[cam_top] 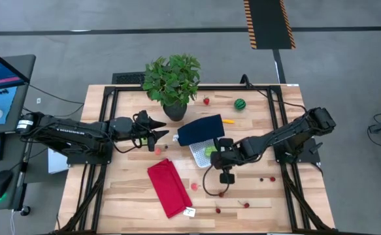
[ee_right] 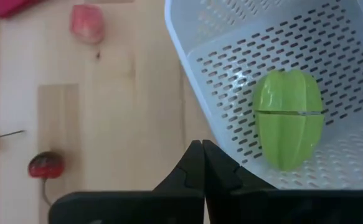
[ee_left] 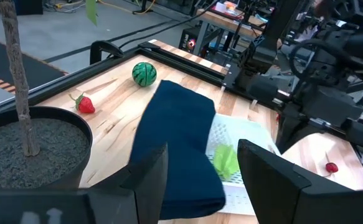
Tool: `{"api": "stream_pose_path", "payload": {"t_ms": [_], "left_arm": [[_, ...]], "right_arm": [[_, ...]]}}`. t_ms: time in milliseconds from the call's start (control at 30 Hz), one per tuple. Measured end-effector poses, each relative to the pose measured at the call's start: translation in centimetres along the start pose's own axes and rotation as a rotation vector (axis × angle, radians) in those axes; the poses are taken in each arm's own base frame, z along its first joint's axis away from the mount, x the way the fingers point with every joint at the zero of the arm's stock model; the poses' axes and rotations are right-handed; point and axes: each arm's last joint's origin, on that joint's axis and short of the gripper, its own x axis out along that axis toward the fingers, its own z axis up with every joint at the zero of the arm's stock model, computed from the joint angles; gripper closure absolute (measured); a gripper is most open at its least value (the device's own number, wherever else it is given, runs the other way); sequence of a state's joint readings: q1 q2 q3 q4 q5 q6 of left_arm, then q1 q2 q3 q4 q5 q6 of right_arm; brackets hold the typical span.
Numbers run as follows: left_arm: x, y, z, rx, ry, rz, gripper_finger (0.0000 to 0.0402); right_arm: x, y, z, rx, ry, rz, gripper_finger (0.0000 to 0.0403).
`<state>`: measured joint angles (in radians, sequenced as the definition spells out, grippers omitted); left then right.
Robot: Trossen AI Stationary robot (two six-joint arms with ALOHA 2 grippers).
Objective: Pick and placing Produce into tupperware
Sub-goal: Adjust the bin, then put the cherry into the bin
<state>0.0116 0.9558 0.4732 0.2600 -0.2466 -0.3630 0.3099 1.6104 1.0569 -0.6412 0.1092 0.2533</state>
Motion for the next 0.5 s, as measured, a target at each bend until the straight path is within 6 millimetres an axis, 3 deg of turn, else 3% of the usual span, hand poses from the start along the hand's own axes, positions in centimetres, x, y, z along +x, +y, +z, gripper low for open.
{"api": "stream_pose_path", "payload": {"t_ms": [300, 500], "left_arm": [[0.0, 0.0, 0.0, 0.000, 0.000, 0.000, 0.0217], [0.0, 0.0, 0.0, 0.000, 0.000, 0.000, 0.0217]], "right_arm": [[0.0, -0.2, 0.3, 0.008, -0.023, 0.003, 0.0385], [-0.2, 1.7, -0.7, 0.024, 0.053, 0.106, 0.0382]]}}
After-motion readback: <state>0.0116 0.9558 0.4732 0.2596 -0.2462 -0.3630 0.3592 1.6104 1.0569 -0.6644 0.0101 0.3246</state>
